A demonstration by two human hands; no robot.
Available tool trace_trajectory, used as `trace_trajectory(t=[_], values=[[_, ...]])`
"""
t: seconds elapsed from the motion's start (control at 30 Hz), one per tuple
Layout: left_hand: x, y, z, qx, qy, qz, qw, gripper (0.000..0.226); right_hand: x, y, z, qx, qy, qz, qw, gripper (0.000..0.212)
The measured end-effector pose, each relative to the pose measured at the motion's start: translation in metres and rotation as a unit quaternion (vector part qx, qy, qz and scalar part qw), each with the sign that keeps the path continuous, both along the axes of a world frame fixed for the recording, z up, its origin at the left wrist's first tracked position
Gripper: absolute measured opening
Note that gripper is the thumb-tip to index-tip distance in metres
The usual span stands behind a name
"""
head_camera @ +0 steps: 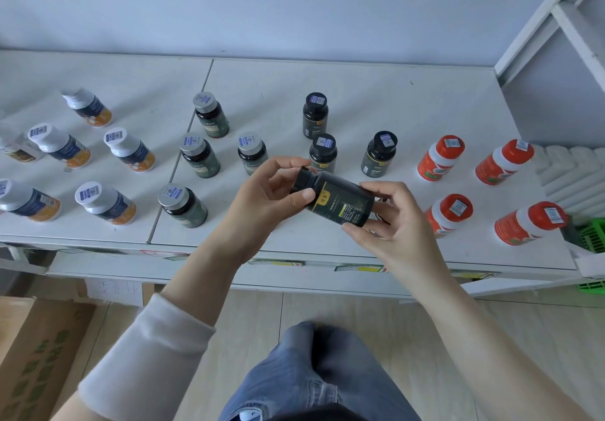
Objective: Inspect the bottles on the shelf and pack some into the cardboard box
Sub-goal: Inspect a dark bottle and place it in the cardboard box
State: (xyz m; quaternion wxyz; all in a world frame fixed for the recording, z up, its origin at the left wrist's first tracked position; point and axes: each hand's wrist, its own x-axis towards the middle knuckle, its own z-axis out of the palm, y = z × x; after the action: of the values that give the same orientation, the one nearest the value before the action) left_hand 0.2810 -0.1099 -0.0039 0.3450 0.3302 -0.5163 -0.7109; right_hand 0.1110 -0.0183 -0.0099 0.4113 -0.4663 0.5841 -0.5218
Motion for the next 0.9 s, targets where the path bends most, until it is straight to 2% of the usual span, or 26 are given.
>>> trace_trajectory(t=[0.03,0.1,0.17,0.23,0.3,0.4,0.5,0.73,0.8,0.9], values=[[-0.001,-0.003,0.001,-0.025,-0.021,-0.006,0.999,0.031,-0.004,0.0,0.0,0.005,0.054,0.003,0.999,0.051],[-0.004,-0.009,0.001,-0.109,-0.104,-0.021,0.988,0.034,-0.015,-0.002,0.001,-0.004,0.228,0.006,0.974,0.059],[-0.01,-0.015,-0.006,-0.198,-0.206,-0.041,0.958,0.04,-0.027,-0.005,0.004,-0.027,0.361,-0.002,0.932,0.069],[-0.017,-0.018,-0.017,-0.267,-0.281,-0.066,0.92,0.039,-0.036,-0.008,0.011,-0.031,0.431,-0.02,0.902,0.07],[-0.023,-0.02,-0.029,-0.308,-0.327,-0.089,0.889,0.038,-0.042,-0.011,0.017,-0.011,0.462,-0.034,0.886,0.071],[-0.029,-0.021,-0.041,-0.332,-0.373,-0.118,0.858,0.038,-0.046,-0.012,0.02,0.04,0.467,-0.023,0.883,0.073],[-0.031,-0.021,-0.043,-0.338,-0.387,-0.129,0.848,0.038,-0.047,-0.011,0.02,0.065,0.48,-0.027,0.874,0.072],[-0.028,-0.02,-0.049,-0.375,-0.392,-0.16,0.825,0.042,-0.053,-0.014,0.017,0.107,0.555,-0.034,0.824,0.065],[-0.03,-0.019,-0.047,-0.406,-0.383,-0.133,0.819,0.043,-0.059,-0.017,0.017,0.108,0.563,-0.029,0.819,0.066],[-0.056,-0.026,-0.032,-0.446,-0.348,-0.04,0.824,0.035,-0.072,-0.022,0.017,0.104,0.562,-0.032,0.82,0.069]])
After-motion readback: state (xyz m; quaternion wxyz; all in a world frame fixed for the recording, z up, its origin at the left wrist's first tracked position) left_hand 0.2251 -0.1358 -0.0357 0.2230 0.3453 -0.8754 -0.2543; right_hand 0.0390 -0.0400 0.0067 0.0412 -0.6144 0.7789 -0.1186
